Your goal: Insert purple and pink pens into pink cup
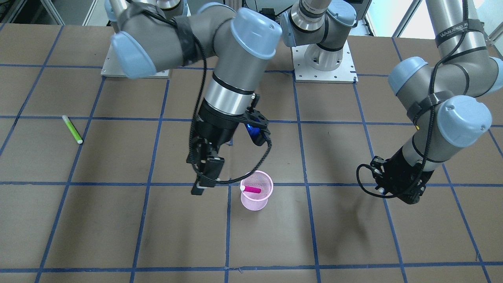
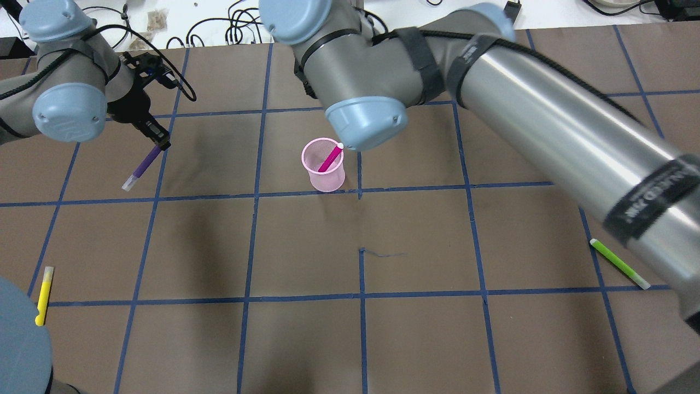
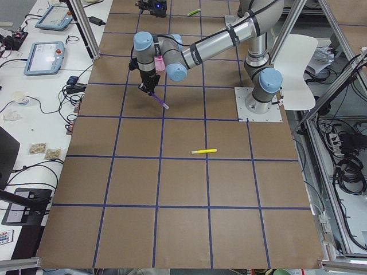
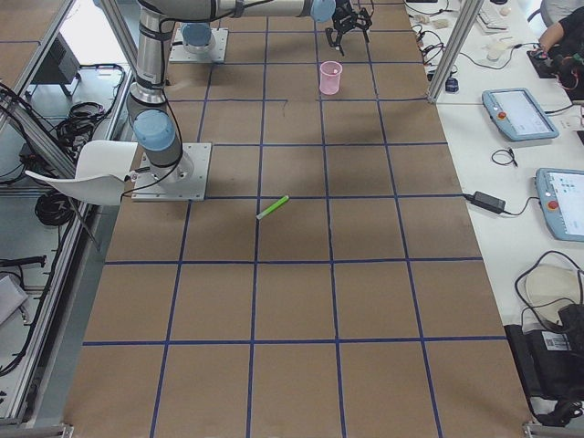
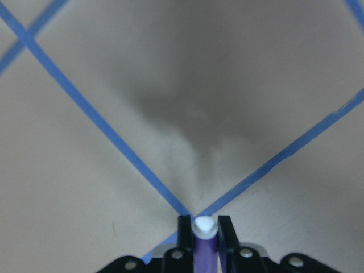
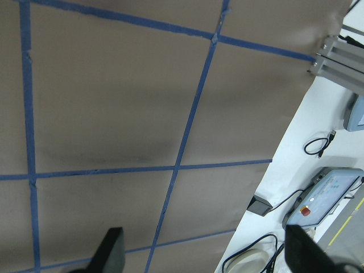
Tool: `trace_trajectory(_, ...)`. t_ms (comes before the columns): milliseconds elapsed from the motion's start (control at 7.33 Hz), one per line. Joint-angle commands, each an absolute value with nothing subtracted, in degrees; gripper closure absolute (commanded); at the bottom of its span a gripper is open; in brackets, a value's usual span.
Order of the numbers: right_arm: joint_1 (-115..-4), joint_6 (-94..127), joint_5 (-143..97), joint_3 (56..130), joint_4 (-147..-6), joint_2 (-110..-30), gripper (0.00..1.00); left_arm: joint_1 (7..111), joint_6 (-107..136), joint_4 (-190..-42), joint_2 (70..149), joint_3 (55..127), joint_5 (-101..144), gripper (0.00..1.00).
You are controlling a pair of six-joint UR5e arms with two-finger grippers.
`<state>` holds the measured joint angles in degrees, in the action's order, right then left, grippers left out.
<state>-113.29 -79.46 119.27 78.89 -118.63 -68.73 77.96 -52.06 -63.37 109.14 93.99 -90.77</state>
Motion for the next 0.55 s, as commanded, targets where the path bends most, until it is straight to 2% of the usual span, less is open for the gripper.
trace_trajectory(0,-103.7,-79.4,108.4,79.1,-110.4,-78.3,0.01,85.3,-41.4,-56.4,109.4,92.3,-86.8,1.00)
trace_trajectory(273,-95.6,-75.4,102.1,78.8,-102.6,-83.1,0.05,90.1,-22.2,-44.4,110.7,92.4,-81.1,1.00)
trace_trajectory(409,-94.5,-73.2,100.9,79.9,-95.6,-85.1,0.18,93.1,-13.9,-43.0,110.9,92.3,-79.0,1.00)
